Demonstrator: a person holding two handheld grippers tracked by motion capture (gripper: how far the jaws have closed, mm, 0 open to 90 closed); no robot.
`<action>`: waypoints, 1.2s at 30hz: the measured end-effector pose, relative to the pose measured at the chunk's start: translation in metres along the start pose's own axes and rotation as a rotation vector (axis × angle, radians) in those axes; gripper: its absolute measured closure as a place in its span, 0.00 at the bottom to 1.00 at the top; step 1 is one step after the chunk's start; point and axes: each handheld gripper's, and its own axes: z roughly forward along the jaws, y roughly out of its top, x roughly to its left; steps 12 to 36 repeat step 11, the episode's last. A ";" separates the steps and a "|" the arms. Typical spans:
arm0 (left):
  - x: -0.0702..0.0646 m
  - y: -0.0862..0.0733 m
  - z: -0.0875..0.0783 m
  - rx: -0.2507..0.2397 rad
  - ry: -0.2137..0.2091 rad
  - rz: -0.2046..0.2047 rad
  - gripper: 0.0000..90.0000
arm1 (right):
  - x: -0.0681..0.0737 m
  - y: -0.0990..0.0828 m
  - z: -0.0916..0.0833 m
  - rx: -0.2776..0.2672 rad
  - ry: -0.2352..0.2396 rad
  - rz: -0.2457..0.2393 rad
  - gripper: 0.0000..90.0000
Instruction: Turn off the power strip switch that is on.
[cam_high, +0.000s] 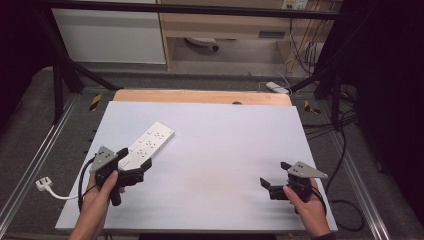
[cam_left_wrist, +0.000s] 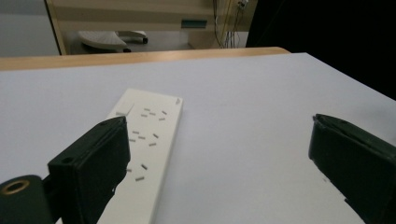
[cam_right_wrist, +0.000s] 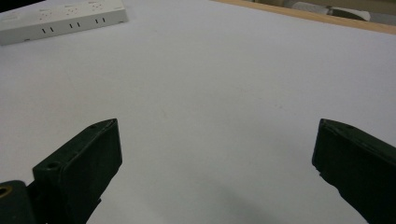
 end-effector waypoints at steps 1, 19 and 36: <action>-0.001 -0.004 0.000 0.004 0.000 -0.005 0.06 | 0.000 0.000 0.000 0.001 -0.003 -0.002 0.02; -0.007 -0.036 -0.003 0.063 0.019 0.001 0.06 | -0.014 -0.010 0.010 0.133 -0.144 0.029 0.03; -0.007 -0.036 -0.003 0.063 0.019 0.001 0.06 | -0.014 -0.010 0.010 0.133 -0.144 0.029 0.03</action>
